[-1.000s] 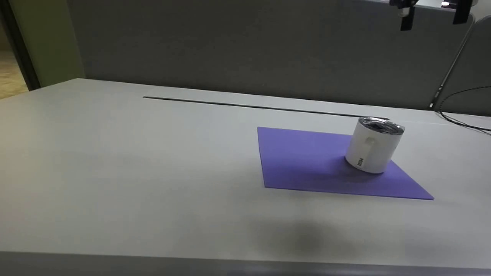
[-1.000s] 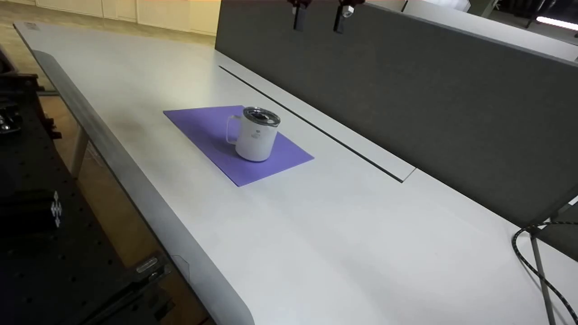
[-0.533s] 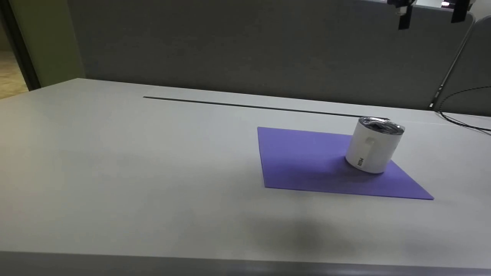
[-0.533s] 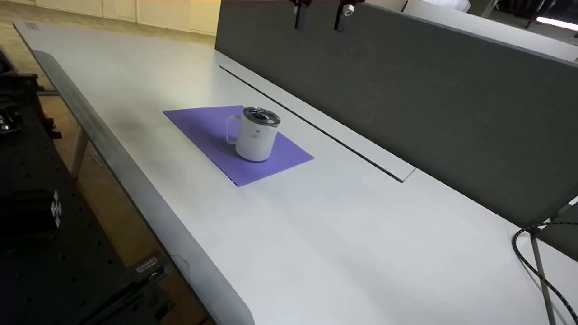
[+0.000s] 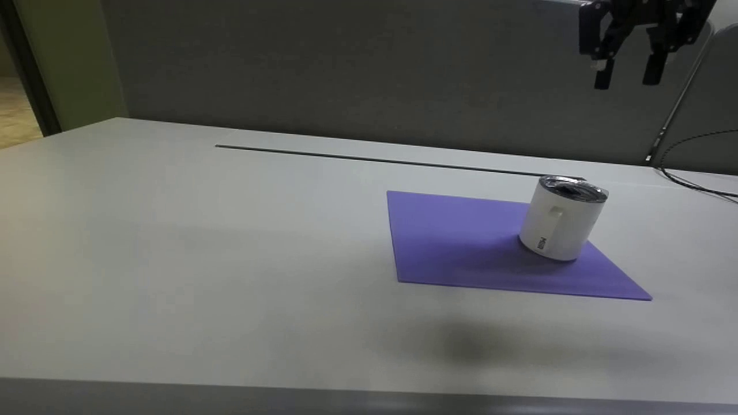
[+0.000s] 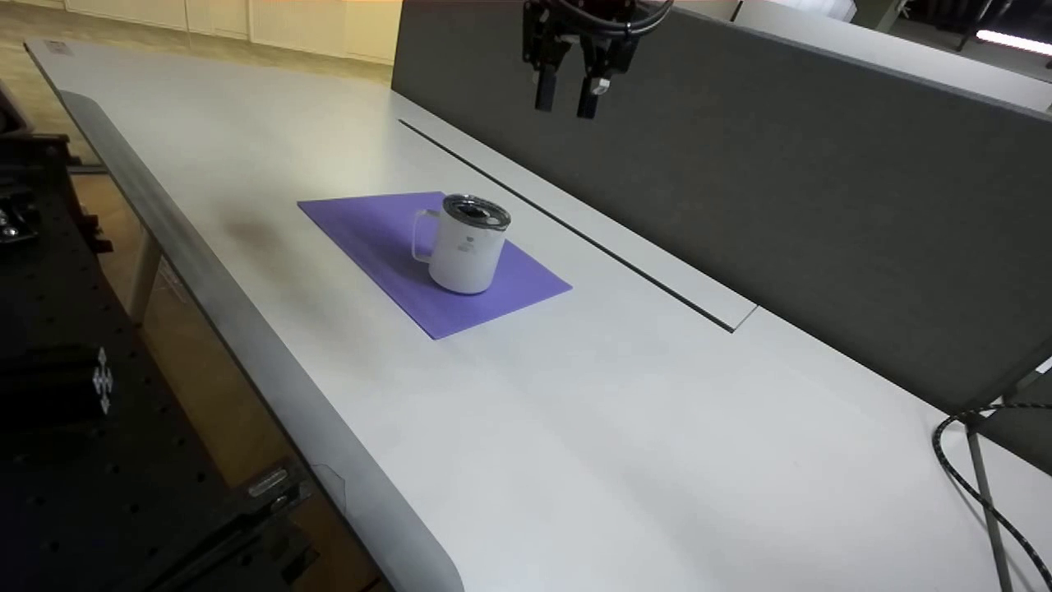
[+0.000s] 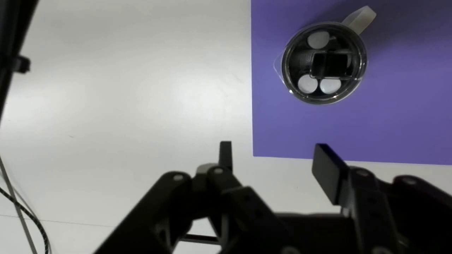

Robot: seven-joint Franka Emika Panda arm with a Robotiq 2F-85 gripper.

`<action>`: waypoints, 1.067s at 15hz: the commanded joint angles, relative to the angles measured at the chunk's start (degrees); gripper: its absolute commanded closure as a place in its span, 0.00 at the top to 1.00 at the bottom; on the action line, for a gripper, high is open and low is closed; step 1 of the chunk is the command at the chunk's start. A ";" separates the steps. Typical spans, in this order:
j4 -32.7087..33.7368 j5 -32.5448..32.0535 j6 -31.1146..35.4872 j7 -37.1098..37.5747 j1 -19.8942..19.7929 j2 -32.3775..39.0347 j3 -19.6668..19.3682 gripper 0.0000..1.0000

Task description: Open the mouth of a thermocup

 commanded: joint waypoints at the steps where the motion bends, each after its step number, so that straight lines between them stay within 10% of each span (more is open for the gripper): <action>1: -1.60 -1.50 1.80 2.45 0.73 1.54 -0.80 0.31; 6: -2.99 -4.30 1.06 3.99 1.40 2.77 -1.35 0.00; 16: -6.96 -9.98 8.50 9.21 3.61 6.43 -1.77 0.00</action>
